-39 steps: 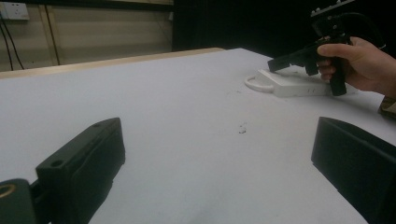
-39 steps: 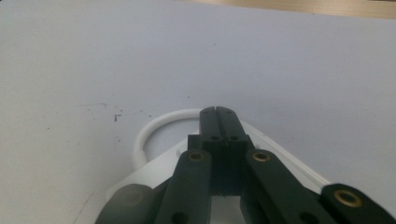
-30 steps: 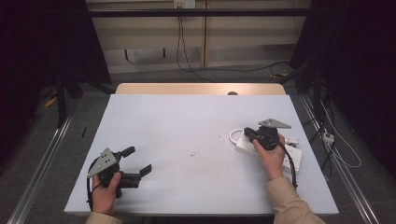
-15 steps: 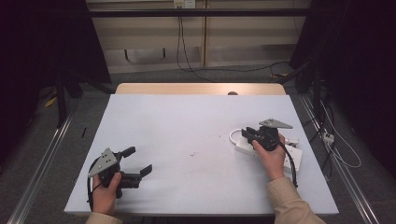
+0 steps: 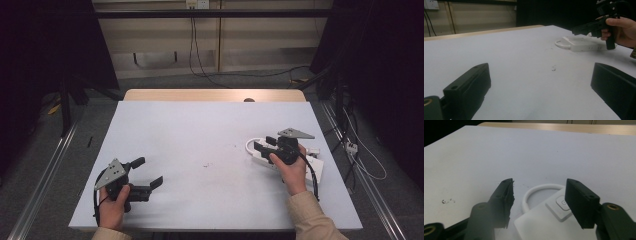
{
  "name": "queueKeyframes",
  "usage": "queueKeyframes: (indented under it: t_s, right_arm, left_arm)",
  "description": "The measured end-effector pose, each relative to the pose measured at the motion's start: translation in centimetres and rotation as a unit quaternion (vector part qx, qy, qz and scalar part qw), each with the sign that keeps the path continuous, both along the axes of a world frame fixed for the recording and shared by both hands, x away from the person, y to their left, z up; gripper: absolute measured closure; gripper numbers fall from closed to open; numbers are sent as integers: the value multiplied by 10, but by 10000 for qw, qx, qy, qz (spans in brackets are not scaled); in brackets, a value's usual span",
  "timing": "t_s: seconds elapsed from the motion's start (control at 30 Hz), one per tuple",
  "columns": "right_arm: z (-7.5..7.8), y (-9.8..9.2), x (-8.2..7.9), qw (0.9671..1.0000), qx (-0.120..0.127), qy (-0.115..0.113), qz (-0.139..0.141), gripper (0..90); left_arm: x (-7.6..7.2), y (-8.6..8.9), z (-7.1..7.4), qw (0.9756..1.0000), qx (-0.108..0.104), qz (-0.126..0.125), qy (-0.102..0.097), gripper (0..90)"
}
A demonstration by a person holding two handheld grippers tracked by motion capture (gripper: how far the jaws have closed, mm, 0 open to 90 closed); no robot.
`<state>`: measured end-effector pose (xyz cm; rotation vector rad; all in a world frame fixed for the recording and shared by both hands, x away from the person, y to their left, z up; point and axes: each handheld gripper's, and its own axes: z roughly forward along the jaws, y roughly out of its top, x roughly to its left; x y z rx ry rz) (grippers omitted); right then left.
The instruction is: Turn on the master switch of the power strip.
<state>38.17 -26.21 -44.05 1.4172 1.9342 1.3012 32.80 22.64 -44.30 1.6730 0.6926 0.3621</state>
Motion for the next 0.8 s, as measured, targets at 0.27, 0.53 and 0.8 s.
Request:
queueKeyframes:
  t_s: [0.27, 0.53, 0.8]
  right_arm:
    - [-2, 3, -12, 9998, -79, -56, 173, 215]
    - [-1, 2, -28, 9989, 6, -112, 451, 149]
    - [2, -1, -40, 9983, -20, -249, 523, 134]
  left_arm:
    - [-1, -1, 0, 10000, -9, -2, 10, 23]
    - [0, -1, 0, 10000, -2, -8, 27, 23]
    - [0, -2, -1, 10000, 9, 2, 49, 23]
